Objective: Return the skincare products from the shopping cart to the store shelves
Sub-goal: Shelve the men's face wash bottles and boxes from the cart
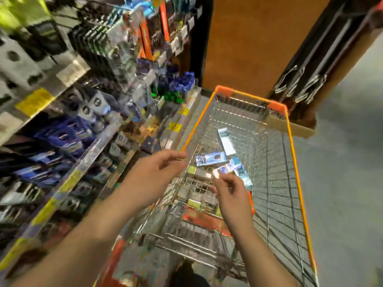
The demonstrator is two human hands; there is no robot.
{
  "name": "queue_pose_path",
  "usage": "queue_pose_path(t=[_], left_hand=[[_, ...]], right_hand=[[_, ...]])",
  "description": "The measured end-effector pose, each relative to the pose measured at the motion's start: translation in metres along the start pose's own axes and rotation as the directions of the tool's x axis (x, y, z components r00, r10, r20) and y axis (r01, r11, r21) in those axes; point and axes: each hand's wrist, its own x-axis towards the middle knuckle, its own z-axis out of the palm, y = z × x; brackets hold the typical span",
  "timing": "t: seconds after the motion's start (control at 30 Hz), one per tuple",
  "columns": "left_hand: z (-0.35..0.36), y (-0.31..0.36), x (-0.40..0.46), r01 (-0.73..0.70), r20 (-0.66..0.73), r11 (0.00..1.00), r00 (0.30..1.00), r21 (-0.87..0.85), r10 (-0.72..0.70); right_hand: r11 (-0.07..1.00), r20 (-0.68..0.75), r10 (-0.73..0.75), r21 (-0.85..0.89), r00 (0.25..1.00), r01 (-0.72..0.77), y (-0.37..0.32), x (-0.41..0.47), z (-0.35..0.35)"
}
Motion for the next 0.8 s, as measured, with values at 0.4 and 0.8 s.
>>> queue_pose_path(t=[0.4, 0.8], left_hand=[[0.083, -0.032, 0.078, 0.254, 0.077, 0.967, 0.965, -0.033, -0.251], [0.160, -0.085, 0.193, 0.376, 0.041, 0.926, 0.926, -0.006, -0.376]], right_hand=[[0.982, 0.061, 0.135, -0.143, 0.989, -0.125, 0.056, 0.096, -0.037], [0.957, 0.012, 0.172, -0.238, 0.985, -0.164, 0.165, 0.227, -0.001]])
